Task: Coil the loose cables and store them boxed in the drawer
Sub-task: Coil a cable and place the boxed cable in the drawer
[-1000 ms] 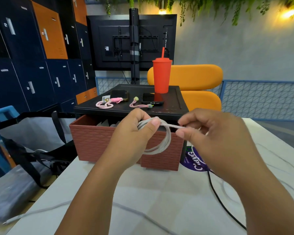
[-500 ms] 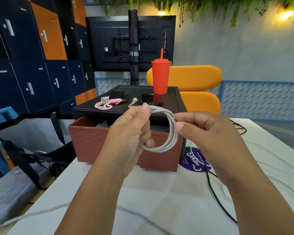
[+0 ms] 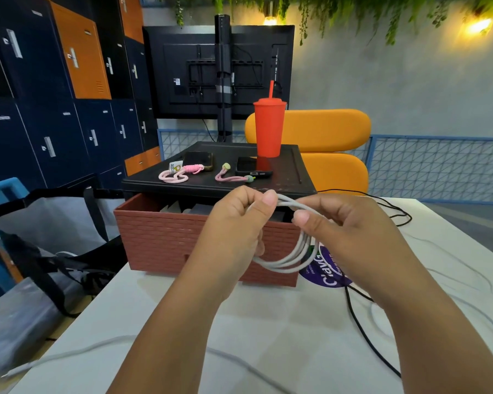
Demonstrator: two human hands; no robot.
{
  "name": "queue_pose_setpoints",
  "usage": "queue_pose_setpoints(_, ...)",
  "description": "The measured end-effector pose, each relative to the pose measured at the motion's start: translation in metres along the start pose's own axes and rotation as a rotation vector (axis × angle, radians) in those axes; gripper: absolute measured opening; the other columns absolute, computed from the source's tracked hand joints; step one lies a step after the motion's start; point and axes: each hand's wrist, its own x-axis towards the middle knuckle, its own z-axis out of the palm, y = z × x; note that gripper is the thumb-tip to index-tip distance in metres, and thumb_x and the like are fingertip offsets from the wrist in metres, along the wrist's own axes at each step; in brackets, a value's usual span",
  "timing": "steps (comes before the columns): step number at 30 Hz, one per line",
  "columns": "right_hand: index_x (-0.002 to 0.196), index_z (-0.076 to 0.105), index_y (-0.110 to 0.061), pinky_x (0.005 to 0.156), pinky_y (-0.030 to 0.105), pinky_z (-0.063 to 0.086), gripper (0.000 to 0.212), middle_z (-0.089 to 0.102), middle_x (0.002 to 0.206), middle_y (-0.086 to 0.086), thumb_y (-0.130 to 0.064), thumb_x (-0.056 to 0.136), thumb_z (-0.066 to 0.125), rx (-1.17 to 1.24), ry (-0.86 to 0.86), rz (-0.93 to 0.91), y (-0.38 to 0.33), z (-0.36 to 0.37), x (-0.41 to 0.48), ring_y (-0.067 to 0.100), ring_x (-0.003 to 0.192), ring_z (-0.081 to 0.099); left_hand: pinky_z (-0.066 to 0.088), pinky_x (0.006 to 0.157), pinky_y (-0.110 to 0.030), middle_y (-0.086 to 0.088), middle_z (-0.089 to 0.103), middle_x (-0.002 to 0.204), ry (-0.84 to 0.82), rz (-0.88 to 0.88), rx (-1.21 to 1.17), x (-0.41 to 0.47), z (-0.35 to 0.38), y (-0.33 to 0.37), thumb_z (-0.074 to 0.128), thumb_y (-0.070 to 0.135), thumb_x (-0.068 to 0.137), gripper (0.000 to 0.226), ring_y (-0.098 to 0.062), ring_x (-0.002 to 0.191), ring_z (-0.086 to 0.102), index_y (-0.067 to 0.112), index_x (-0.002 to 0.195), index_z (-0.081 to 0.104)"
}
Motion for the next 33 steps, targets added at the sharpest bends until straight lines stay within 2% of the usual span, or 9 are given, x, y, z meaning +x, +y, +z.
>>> queue_pose_setpoints(7,0.067,0.058,-0.037,0.056,0.007,0.036,0.03,0.061,0.065,-0.018,-0.029,0.094,0.047,-0.066,-0.01,-0.061,0.0,0.005,-0.001,-0.002,0.06,0.051,0.031,0.049,-0.028,0.008,0.038,0.041,0.043,0.043,0.073,0.0,0.001,-0.001,0.053,0.027,0.092,0.025,-0.008,0.038,0.033,0.019,0.069,0.053)
queue_pose_setpoints(12,0.077,0.06,-0.037,0.057,0.018,0.039,0.021,0.061,0.074,-0.009,-0.038,0.087,0.042,-0.083,0.19,-0.18,0.002,0.011,0.001,0.009,0.066,0.055,0.043,0.049,-0.026,0.006,0.046,0.046,-0.027,0.021,-0.041,0.0,0.004,0.001,0.049,0.022,0.094,0.024,-0.006,0.038,0.04,0.013,0.073,0.056)
queue_pose_setpoints(17,0.074,0.057,-0.035,0.057,0.012,0.043,0.022,0.062,0.077,-0.011,-0.036,0.086,0.039,0.035,0.369,-0.164,0.005,0.023,0.001,0.003,0.064,0.057,0.051,0.053,-0.023,0.001,0.046,0.045,-0.106,-0.108,-0.256,-0.004,0.009,0.005,0.044,0.026,0.095,0.025,-0.009,0.039,0.039,0.008,0.08,0.052)
queue_pose_setpoints(19,0.071,0.059,-0.032,0.059,0.013,0.047,0.025,0.065,0.071,-0.008,-0.033,0.089,0.042,0.167,0.428,-0.124,0.004,0.025,0.001,0.004,0.064,0.06,0.052,0.054,-0.025,0.0,0.042,0.044,-0.126,-0.151,-0.357,-0.004,0.01,0.007,0.042,0.026,0.096,0.026,-0.01,0.039,0.036,0.006,0.081,0.05)
queue_pose_setpoints(22,0.07,0.06,-0.023,0.062,0.019,0.054,0.033,0.063,0.063,-0.005,-0.023,0.098,0.043,0.57,0.468,0.049,-0.004,0.029,0.001,0.007,0.065,0.061,0.052,0.058,-0.027,-0.001,0.042,0.043,-0.167,-0.166,-0.408,-0.007,0.014,0.008,0.04,0.025,0.097,0.029,-0.011,0.04,0.036,0.006,0.078,0.051)
queue_pose_setpoints(25,0.085,0.06,-0.009,0.057,0.029,0.051,0.031,0.06,0.068,0.006,-0.026,0.099,0.038,1.014,0.406,0.282,-0.007,0.034,0.001,0.02,0.065,0.056,0.047,0.049,-0.022,-0.002,0.041,0.042,-0.176,-0.151,-0.429,-0.008,0.017,0.008,0.039,0.023,0.097,0.03,-0.012,0.039,0.036,0.005,0.077,0.05)
queue_pose_setpoints(27,0.09,0.061,-0.008,0.061,0.032,0.047,0.032,0.06,0.068,0.009,-0.028,0.099,0.037,1.149,0.382,0.378,-0.007,0.036,0.002,0.022,0.065,0.055,0.041,0.043,-0.021,-0.001,0.037,0.042,-0.165,-0.14,-0.455,-0.007,0.017,0.007,0.039,0.022,0.097,0.029,-0.01,0.037,0.034,0.005,0.074,0.046)
queue_pose_setpoints(30,0.079,0.063,-0.012,0.065,0.03,0.047,0.033,0.061,0.064,0.001,-0.025,0.099,0.038,1.093,0.389,0.366,-0.007,0.036,0.001,0.012,0.062,0.057,0.032,0.038,-0.02,0.003,0.031,0.041,-0.117,-0.124,-0.478,-0.006,0.017,0.007,0.039,0.021,0.098,0.027,-0.006,0.034,0.027,0.007,0.075,0.045)
queue_pose_setpoints(33,0.069,0.065,-0.021,0.075,0.029,0.044,0.035,0.061,0.062,-0.013,-0.021,0.096,0.044,0.755,0.443,0.211,-0.009,0.031,0.001,0.005,0.068,0.052,0.029,0.036,-0.017,0.004,0.027,0.043,-0.002,-0.092,-0.453,-0.004,0.014,0.009,0.041,0.021,0.097,0.028,-0.005,0.035,0.023,0.012,0.071,0.047)
